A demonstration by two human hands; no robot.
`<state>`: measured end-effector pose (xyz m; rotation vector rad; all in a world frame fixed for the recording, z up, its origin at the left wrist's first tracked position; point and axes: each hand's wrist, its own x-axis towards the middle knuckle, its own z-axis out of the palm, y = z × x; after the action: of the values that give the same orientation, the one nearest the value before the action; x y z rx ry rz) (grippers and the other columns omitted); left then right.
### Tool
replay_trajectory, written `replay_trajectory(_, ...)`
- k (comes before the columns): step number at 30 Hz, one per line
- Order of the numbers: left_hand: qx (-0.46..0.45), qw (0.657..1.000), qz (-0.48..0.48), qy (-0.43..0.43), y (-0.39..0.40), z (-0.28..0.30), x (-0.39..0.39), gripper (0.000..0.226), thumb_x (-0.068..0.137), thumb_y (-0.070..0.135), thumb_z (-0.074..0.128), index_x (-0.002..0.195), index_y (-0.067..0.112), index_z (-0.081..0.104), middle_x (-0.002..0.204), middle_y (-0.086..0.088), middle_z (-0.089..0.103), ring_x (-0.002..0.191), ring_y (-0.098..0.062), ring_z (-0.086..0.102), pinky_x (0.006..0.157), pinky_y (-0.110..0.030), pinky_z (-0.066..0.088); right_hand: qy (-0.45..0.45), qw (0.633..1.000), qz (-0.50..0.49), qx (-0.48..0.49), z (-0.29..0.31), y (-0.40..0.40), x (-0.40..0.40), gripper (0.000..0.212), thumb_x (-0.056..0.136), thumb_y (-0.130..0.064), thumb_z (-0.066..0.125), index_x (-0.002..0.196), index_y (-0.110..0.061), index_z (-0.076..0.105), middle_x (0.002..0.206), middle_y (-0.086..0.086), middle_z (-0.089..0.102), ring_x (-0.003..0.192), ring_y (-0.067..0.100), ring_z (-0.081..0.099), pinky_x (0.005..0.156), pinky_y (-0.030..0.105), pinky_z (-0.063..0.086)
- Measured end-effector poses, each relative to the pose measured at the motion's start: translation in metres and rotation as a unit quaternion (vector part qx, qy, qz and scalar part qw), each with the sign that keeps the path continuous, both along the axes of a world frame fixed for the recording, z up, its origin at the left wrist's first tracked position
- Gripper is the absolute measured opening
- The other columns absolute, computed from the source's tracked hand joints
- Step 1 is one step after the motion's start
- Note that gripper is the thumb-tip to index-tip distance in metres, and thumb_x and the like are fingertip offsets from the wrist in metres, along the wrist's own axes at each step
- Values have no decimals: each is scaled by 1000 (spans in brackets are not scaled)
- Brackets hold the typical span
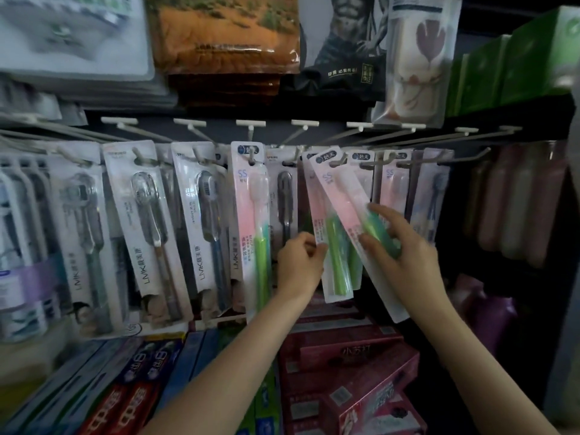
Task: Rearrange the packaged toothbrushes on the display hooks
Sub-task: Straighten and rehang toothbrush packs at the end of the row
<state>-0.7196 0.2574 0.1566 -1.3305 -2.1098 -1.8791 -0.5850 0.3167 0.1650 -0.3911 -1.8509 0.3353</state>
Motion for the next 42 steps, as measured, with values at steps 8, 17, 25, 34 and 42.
replay_trajectory(8, -79, 995, 52, 37, 3, 5, -16, 20, 94, 2, 43, 110, 4, 54, 93, -9, 60, 90, -28, 62, 78, -36, 51, -64, 995, -48, -61, 13, 7, -73, 46, 95, -18, 48, 140, -15, 35, 102, 12, 62, 66, 19, 55, 61, 30, 47)
replay_trajectory(17, -26, 995, 33, 89, -16, -10, -11, 46, 89, -9, 40, 131, 8, 43, 122, -8, 56, 105, -10, 49, 77, -6, 31, -153, 984, -92, 4, 11, 4, -79, 41, 97, -24, 42, 136, -10, 39, 119, 18, 48, 96, 35, 55, 82, 41, 48)
replay_trajectory(25, 47, 969, 67, 231, -40, -12, 3, 38, 88, -5, 46, 122, 11, 50, 116, -1, 54, 105, -6, 51, 86, -8, 37, -87, 982, -119, -122, -14, 39, -57, 67, 85, -31, 65, 134, 1, 32, 134, 23, 35, 126, 36, 35, 103, 38, 32)
replay_trajectory(34, 113, 894, 181, 394, -72, -24, -19, 28, 82, 7, 43, 107, 7, 54, 101, -11, 53, 100, -15, 44, 93, -11, 29, 9, 986, -138, -99, -33, 27, -52, 71, 82, -23, 69, 137, 0, 30, 135, 24, 34, 125, 37, 35, 106, 42, 33)
replay_trajectory(42, -26, 839, 185, 510, -71, -44, -24, 40, 84, 31, 52, 120, 13, 49, 115, -6, 54, 110, -21, 43, 92, -32, 33, 17, 983, -178, 38, -56, -1, -51, 71, 72, -32, 77, 131, -11, 43, 130, 22, 35, 112, 36, 35, 89, 49, 36)
